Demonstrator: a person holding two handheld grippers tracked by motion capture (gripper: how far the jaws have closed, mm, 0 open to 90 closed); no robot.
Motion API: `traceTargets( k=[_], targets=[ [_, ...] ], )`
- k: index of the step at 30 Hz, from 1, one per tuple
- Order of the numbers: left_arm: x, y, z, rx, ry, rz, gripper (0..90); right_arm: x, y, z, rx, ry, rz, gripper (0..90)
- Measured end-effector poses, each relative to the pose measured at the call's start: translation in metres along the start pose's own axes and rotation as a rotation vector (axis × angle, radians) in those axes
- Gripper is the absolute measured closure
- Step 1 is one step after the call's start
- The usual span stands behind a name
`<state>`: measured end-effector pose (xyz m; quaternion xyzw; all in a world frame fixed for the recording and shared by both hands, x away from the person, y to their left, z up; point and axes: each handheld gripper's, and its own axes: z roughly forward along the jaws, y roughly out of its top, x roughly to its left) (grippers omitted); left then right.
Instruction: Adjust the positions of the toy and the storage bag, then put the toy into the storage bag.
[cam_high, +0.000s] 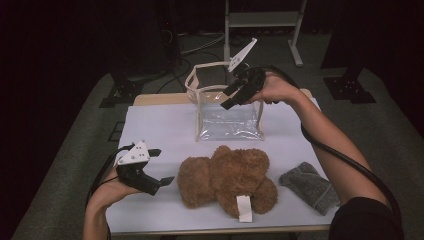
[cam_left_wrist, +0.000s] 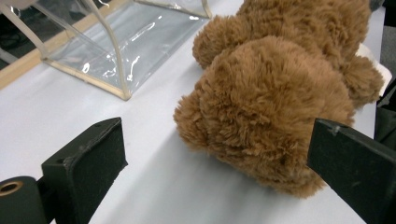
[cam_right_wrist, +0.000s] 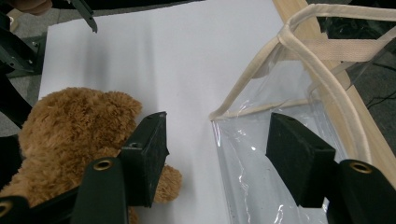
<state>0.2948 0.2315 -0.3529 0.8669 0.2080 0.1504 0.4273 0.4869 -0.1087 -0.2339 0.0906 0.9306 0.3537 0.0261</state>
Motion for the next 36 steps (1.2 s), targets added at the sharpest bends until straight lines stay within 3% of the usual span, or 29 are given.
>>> traceTargets(
  k=[6,12,18,30,36],
  targets=[
    [-0.001,0.001,-0.003,-0.02,0.002,-0.009,3.5,-0.006,0.002,0.003,0.014,-0.001,0.001,37.0],
    [0.0,0.002,-0.001,-0.008,0.001,-0.003,3.5,-0.011,0.003,0.005,0.031,-0.008,-0.001,37.3],
    [-0.002,0.004,-0.001,-0.009,-0.008,0.018,3.5,-0.017,0.005,0.004,0.027,-0.029,0.009,37.4],
    [0.001,0.0,-0.005,-0.01,0.007,0.001,3.3,-0.041,0.004,0.01,0.058,-0.107,0.042,38.6],
    [0.0,-0.001,-0.006,-0.011,0.004,0.003,3.2,-0.049,0.002,0.013,0.078,-0.122,0.06,38.9]
  ],
)
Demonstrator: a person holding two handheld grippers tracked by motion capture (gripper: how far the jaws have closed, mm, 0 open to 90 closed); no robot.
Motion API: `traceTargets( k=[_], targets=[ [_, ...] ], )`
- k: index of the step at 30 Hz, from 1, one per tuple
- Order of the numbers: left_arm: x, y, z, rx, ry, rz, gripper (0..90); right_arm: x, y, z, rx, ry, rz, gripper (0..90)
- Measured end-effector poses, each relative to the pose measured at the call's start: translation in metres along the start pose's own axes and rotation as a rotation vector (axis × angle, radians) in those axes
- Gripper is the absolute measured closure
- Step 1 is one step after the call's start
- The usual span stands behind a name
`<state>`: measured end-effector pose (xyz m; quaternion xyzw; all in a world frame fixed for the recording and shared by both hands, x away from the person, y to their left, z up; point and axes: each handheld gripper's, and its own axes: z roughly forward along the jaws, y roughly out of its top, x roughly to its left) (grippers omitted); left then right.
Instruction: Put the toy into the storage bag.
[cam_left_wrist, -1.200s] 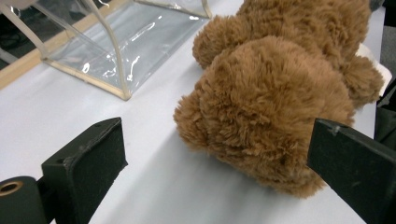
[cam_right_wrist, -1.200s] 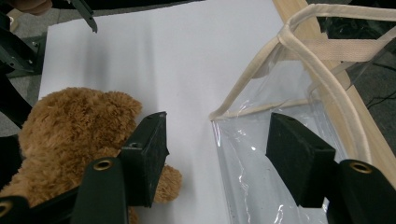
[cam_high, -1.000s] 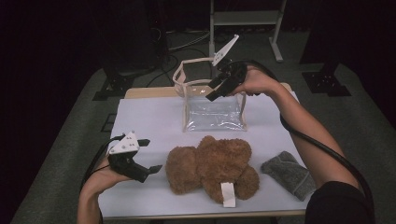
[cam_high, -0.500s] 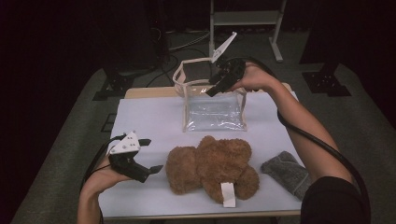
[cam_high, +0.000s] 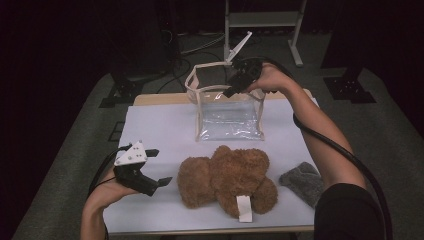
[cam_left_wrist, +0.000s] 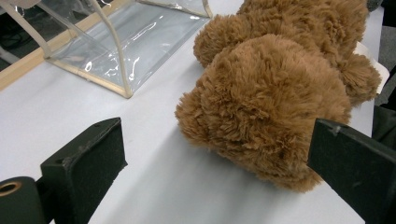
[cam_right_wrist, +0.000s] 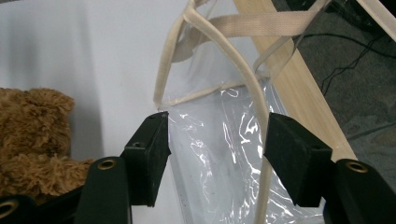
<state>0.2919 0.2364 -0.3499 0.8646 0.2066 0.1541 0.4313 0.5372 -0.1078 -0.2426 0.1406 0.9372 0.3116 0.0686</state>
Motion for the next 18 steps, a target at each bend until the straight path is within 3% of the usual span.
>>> traceTargets(
  k=[18],
  targets=[
    [0.001,-0.002,0.002,0.006,-0.001,-0.012,3.2,-0.019,-0.007,0.013,0.045,-0.046,0.054,44.2]
  ],
)
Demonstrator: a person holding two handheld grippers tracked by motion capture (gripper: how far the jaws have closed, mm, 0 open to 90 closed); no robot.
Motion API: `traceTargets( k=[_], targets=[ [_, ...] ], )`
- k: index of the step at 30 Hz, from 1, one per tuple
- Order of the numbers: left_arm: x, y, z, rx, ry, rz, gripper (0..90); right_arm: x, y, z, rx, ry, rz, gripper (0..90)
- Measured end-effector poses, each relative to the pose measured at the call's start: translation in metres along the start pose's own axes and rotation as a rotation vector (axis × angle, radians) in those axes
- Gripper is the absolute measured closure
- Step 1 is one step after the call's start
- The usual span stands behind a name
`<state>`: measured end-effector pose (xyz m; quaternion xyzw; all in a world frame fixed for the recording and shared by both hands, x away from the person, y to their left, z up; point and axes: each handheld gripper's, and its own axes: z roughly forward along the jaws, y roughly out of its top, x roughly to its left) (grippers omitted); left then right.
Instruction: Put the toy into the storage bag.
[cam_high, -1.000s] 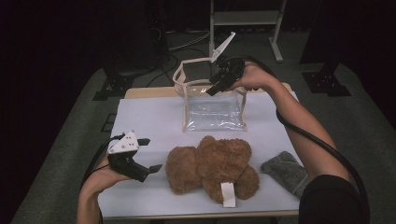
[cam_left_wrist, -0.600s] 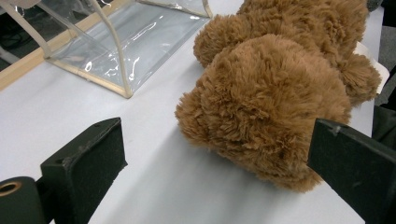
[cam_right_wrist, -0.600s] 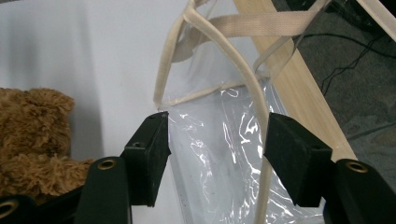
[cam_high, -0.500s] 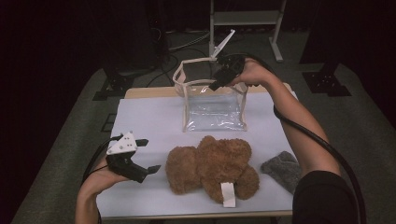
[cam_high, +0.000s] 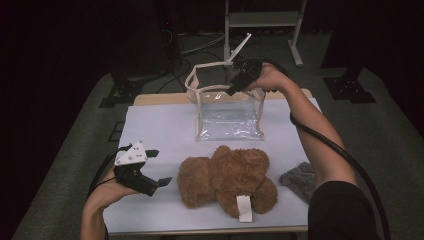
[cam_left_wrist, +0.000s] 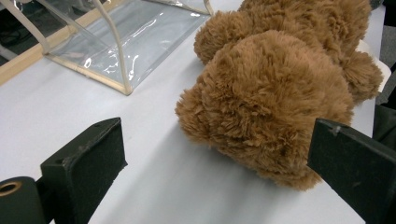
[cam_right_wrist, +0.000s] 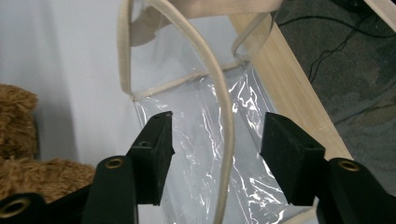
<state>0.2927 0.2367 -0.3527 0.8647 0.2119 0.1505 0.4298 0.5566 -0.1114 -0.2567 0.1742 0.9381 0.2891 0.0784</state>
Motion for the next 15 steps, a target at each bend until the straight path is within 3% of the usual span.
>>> traceTargets(
  k=[4,15],
  targets=[
    [-0.0001,0.0005,-0.0007,0.001,-0.001,0.006,3.2,-0.0004,-0.0023,0.0059,0.013,-0.005,0.011,50.6],
    [-0.0012,0.0009,-0.001,0.005,-0.004,0.006,3.2,0.006,-0.0021,0.008,0.043,-0.013,-0.002,81.3]
  ],
)
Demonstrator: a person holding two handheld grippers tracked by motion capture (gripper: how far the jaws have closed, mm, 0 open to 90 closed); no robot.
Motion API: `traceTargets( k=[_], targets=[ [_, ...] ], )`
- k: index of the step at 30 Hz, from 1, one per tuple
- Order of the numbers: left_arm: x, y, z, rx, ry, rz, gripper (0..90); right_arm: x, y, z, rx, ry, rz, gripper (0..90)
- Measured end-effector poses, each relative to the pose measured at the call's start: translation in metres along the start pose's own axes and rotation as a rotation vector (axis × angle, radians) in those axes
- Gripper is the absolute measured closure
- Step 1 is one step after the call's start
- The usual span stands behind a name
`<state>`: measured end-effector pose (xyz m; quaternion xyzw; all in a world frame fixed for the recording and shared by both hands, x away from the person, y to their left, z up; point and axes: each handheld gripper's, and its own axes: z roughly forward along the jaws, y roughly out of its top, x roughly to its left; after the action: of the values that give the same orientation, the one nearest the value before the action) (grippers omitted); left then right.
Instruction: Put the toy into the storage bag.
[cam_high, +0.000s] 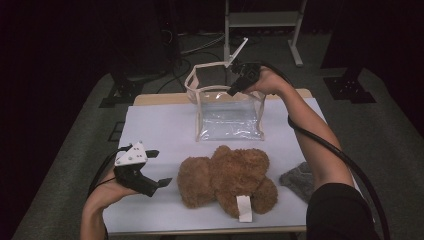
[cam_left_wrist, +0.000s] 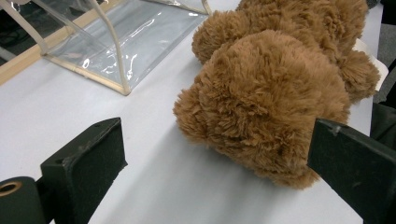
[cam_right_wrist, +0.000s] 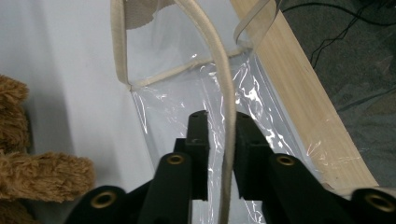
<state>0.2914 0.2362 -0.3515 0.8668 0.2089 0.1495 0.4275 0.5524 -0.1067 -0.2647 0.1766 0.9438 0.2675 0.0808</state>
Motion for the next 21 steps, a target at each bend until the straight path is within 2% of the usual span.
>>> traceTargets(
  k=[3,12,21],
  targets=[
    [0.0,0.0,0.001,-0.002,-0.002,-0.003,3.2,0.002,-0.002,-0.003,-0.003,0.013,-0.005,86.2],
    [0.001,-0.001,0.001,-0.002,-0.003,-0.006,3.2,0.013,-0.008,-0.008,-0.02,0.055,-0.017,87.2],
    [0.001,-0.001,0.002,0.0,-0.005,-0.008,3.2,0.037,-0.016,-0.014,-0.018,0.088,-0.065,87.4]
  ],
)
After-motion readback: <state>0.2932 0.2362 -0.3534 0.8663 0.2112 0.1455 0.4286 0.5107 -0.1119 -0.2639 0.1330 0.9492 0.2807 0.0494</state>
